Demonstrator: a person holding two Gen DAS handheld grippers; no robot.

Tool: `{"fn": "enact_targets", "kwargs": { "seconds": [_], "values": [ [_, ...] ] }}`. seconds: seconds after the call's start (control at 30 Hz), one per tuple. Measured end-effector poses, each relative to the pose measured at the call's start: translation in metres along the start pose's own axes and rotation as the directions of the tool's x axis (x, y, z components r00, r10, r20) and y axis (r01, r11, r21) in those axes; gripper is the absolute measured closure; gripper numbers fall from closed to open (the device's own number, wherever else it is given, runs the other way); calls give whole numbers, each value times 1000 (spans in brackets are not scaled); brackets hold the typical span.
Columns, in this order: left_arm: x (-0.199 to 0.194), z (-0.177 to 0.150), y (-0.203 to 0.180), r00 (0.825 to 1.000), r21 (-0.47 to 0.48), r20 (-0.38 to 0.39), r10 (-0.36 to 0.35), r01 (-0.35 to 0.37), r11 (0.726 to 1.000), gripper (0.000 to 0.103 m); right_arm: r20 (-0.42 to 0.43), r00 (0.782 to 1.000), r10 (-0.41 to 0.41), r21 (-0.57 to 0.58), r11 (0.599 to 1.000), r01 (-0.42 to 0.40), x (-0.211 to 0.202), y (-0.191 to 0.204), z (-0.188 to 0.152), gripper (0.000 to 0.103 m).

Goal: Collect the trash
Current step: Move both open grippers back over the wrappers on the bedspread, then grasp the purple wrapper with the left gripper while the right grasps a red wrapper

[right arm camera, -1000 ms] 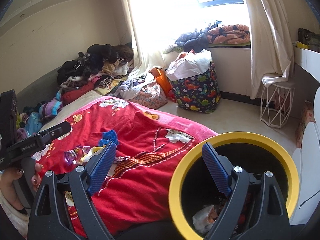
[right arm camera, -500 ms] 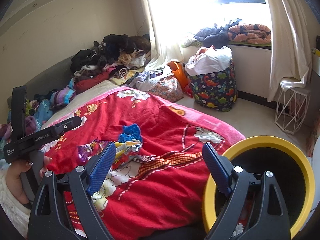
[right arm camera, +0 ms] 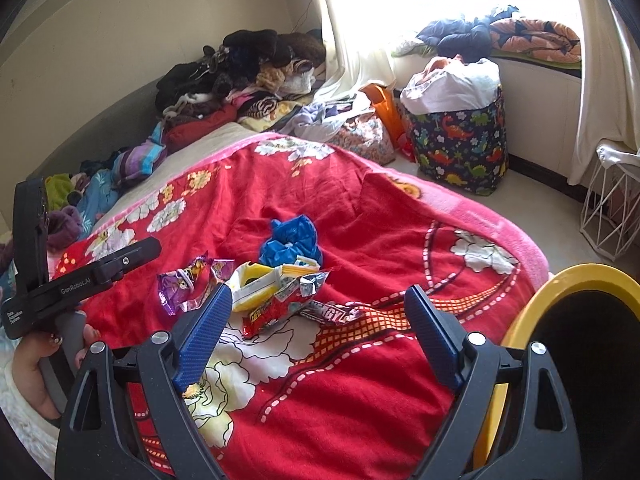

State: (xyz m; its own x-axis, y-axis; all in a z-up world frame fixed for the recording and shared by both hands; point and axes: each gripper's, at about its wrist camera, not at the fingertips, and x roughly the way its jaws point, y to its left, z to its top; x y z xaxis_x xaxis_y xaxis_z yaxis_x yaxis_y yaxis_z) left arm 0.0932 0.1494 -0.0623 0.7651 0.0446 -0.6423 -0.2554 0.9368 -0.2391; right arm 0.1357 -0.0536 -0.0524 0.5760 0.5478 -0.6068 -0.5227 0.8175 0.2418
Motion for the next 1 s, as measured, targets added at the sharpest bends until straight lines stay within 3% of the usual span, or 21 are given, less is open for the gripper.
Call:
{"fn": "enact_targets", "kwargs": {
  "seconds": [0.2,0.47,0.53,0.63,0.67,0.87,1.0],
  "values": [
    [13,-10,4,998,-22,-54,-28,27,999,33,-49,998,26,28,999,-25,29,-2,2,24],
    [27,-19,4,993,-41,-100,-56,52,998,44,-111,992,67,73,996,-59,66,-3,4,35],
    [29,-22,3,992,-46,-110,-60,56,997,47,-129,989,77,82,994,-67,76,-3,4,41],
    [32,-26,4,991,-48,-120,-58,53,997,50,-155,982,104,90,992,-91,86,-1,3,69],
    [32,-26,5,991,-49,-122,-58,52,997,51,-157,982,109,88,991,-96,87,-1,3,75],
    [35,-28,10,991,-62,-127,-48,40,997,62,-99,986,133,57,990,-127,62,6,-2,80],
    [36,-29,11,990,-61,-134,-38,30,998,82,-72,987,141,41,990,-138,40,8,-8,83]
  ]
}}
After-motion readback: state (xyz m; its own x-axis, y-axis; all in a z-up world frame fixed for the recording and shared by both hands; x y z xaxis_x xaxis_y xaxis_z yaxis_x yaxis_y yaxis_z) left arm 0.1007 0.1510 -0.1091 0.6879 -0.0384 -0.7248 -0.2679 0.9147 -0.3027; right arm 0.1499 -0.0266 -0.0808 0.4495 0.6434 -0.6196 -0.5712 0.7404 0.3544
